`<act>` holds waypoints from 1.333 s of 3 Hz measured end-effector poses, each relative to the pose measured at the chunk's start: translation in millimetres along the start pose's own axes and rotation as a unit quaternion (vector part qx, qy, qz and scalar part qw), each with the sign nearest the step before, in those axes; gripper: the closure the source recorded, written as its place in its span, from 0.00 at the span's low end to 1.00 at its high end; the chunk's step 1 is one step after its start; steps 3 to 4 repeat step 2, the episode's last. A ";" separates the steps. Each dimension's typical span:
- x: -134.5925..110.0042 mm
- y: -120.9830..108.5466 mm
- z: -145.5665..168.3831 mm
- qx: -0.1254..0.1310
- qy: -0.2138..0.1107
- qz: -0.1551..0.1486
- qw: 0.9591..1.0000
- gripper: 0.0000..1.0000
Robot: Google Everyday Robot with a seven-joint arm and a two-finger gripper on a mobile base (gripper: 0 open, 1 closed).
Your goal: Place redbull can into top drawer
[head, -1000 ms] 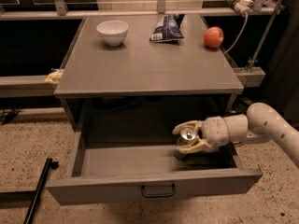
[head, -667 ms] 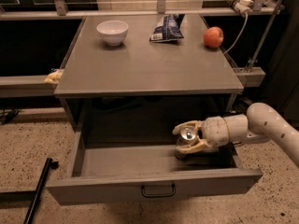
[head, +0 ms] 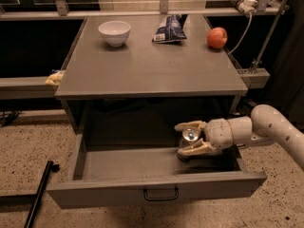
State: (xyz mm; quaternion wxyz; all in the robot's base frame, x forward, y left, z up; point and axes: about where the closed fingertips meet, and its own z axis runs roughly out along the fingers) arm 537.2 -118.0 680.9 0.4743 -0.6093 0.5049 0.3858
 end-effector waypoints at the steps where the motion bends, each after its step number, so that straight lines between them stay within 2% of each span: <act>1: 0.0 0.0 0.0 0.000 0.000 0.000 1.000 0.00; 4: 0.0 0.0 0.0 0.000 0.000 0.000 1.000 0.00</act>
Offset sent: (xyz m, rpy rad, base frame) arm 0.0000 0.0000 0.0000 0.0000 0.0000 0.0000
